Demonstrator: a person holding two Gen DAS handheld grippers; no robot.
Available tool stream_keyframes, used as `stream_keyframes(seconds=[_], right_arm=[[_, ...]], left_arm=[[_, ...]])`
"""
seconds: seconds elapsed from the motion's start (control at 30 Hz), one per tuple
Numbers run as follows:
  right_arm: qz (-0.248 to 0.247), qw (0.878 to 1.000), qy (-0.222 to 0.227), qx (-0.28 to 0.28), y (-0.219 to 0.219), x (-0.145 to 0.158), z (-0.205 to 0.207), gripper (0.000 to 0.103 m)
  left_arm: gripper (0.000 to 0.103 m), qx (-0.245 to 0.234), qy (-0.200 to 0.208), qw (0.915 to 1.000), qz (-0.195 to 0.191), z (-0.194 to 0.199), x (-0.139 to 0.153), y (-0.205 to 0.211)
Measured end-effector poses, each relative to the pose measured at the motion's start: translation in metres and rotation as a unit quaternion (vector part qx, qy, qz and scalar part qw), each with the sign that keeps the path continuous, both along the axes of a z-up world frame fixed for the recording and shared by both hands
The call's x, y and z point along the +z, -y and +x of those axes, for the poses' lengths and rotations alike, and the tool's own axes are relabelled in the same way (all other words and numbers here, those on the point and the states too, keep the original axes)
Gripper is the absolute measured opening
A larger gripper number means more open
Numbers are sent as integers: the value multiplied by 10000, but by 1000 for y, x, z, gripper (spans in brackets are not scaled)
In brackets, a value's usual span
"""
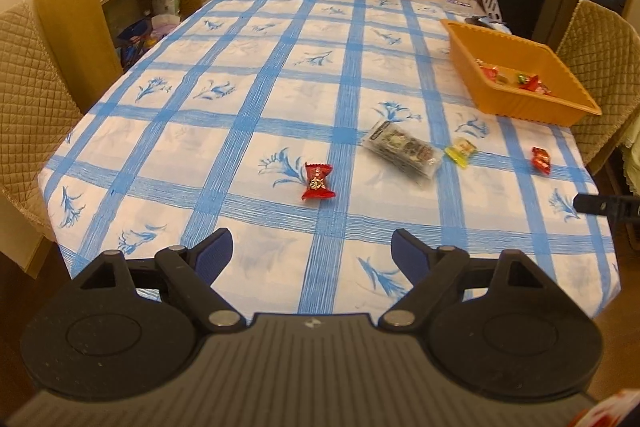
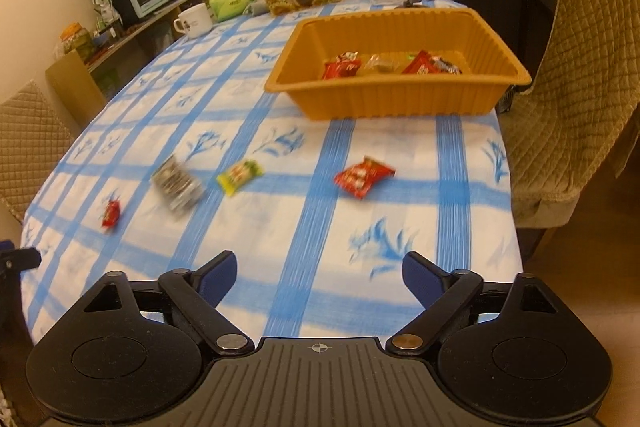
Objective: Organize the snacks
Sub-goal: 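Grasp the red chip packet with the right tool while the left tool grasps the red candy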
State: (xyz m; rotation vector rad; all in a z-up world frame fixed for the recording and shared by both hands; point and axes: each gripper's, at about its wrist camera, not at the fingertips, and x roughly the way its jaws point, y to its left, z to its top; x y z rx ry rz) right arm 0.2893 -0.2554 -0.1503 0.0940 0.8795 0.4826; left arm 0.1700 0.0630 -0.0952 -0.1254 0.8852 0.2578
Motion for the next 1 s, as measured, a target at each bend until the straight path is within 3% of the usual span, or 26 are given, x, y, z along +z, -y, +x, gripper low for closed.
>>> stream_keyframes(seconds=[0.3, 0.57, 0.83, 1.0], right_arm=[[271, 9994, -149, -131, 6, -14, 54, 62], [303, 9986, -379, -194, -3, -32, 89, 53], [53, 9996, -263, -56, -21, -36, 102, 45], [-310, 9994, -97, 135, -31, -41, 101, 34]], left_arm=[[84, 277, -107, 9996, 21, 18, -12, -5], [83, 426, -160, 9990, 0, 30, -16, -8], [83, 503, -177, 9986, 3, 37, -19, -9], [82, 527, -175, 9985, 5, 40, -20, -11]])
